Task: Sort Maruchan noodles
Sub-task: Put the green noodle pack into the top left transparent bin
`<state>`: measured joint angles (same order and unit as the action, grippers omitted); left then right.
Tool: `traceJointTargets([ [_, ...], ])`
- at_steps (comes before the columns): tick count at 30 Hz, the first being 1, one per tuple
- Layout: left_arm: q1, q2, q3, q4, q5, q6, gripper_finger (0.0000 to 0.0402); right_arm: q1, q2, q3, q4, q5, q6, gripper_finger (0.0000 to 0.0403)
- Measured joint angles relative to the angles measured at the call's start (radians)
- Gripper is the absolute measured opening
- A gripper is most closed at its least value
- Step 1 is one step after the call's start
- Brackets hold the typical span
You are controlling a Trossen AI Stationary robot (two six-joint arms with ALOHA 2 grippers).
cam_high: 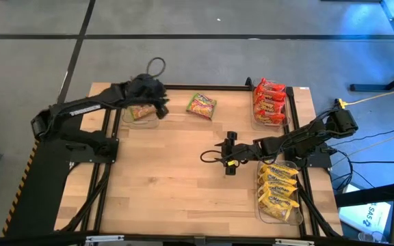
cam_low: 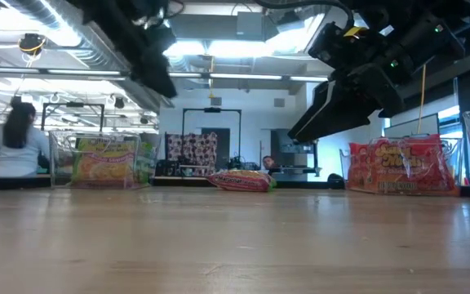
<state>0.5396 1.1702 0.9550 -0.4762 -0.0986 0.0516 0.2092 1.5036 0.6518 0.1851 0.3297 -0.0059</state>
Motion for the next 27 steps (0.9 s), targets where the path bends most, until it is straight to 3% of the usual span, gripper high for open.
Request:
traceJointTargets([
  [10,-0.122,0.291,0.012,0.331,0.009,-0.080,0.0104,0.000,0.000,0.000,-0.003,0.001,0.000,0.0243],
  [20,-0.123,0.625,0.201,0.338,0.000,-0.101,0.0103,0.000,0.000,0.000,-0.005,0.002,0.000,0.0243],
  [27,-0.123,0.770,0.319,0.356,-0.022,-0.146,0.0103,0.000,0.000,0.000,-0.012,0.056,0.013,0.0243],
])
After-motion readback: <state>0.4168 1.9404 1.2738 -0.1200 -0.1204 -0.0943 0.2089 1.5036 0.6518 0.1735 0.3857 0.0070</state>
